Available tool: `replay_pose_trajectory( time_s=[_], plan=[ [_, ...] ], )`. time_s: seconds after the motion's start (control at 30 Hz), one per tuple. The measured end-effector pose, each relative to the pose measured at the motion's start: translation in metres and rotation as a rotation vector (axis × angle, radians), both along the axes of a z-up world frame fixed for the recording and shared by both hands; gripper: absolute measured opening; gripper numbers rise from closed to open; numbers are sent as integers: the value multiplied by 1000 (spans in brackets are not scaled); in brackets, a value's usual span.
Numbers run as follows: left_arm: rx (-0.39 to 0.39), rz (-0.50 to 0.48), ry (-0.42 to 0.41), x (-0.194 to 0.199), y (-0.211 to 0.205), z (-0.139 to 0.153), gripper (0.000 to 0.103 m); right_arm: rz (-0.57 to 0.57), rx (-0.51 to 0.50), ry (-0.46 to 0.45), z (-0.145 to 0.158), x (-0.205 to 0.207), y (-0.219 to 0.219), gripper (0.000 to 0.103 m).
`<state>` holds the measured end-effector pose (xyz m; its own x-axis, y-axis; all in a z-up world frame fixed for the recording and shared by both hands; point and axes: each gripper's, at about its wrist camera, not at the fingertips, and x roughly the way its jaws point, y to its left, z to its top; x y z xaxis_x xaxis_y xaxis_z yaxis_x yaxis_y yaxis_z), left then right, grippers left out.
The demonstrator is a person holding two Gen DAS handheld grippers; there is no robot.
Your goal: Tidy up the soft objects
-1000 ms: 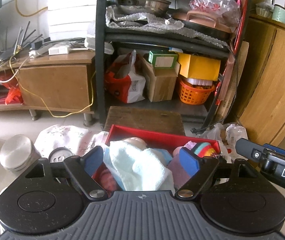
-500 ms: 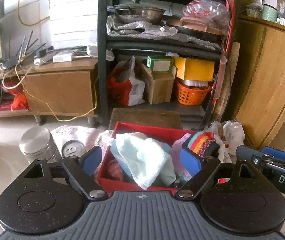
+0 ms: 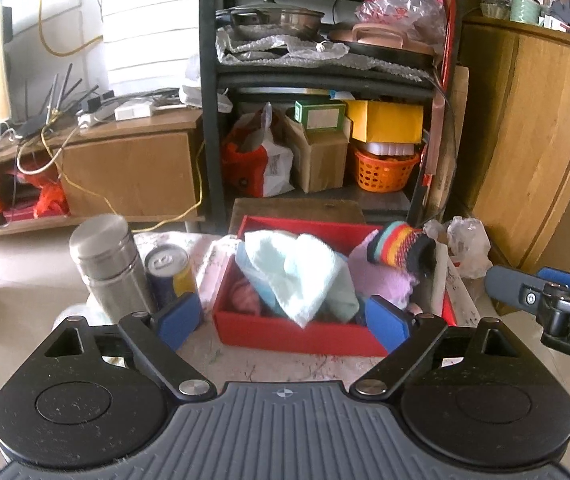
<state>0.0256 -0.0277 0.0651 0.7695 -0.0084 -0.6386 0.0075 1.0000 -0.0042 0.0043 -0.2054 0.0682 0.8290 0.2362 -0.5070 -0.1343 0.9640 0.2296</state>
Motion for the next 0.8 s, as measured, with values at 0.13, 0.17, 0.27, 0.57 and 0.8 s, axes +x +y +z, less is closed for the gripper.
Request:
replay_pose_trajectory(
  time_s=[0.13, 0.17, 0.27, 0.57, 0.8],
  plan=[
    [-13, 0, 0, -7, 2, -1, 88, 5, -18, -13, -1, -10, 5, 36],
    [-12, 2, 0, -9, 2, -1, 88, 5, -22, -13, -1, -12, 6, 36],
    [-13, 4, 0, -10, 3, -1, 88, 9, -23, -13, -3, -16, 7, 36],
    [-11, 3, -2, -12, 1, -1, 89, -4, -29, -24, -6, -17, 10, 42],
    [-1, 5, -14, -14, -2, 0, 89, -2, -23, -34, -6, -17, 11, 43]
  ],
)
